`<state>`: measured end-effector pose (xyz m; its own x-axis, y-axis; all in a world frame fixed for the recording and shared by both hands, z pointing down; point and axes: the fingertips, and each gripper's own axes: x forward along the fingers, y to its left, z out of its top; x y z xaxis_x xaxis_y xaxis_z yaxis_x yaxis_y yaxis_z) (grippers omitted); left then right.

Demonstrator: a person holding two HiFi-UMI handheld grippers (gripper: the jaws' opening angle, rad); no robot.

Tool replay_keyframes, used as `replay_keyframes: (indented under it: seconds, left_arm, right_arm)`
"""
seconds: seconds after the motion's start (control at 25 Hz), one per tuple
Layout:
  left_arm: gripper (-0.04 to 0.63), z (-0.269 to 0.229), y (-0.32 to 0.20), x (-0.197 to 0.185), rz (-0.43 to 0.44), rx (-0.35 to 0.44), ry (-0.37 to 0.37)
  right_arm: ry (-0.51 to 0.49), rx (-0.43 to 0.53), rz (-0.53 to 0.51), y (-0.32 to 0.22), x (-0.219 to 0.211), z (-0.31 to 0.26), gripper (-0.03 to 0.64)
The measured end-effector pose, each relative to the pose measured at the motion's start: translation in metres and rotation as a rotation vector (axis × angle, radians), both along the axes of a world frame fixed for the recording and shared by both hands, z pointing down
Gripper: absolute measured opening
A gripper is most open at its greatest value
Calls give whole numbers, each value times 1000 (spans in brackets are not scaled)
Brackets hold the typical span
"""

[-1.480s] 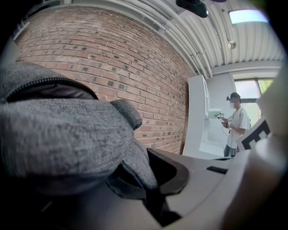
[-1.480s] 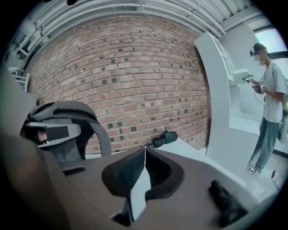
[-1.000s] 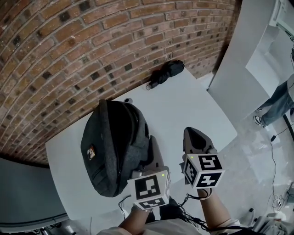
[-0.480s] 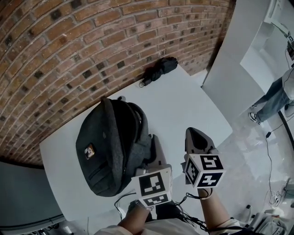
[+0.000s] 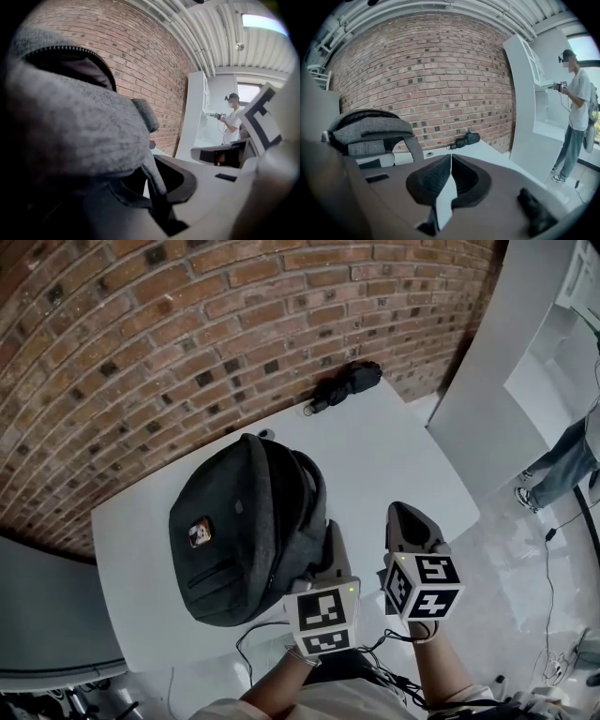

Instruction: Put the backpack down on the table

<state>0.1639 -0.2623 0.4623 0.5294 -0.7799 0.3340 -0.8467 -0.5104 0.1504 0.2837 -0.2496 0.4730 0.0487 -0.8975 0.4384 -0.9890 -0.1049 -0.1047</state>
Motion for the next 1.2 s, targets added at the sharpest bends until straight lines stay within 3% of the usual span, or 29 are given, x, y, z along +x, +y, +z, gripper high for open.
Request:
replay_keyframes:
  seconds: [0.68,1.2]
  left_arm:
    - [35,3,46,-31,0,-63,72]
    - [35,1,47,-41,-61,-85,107]
  right_arm:
    - [48,31,-29,77,-44,-26,31]
    - [68,37,-61,88,-49,-32,31]
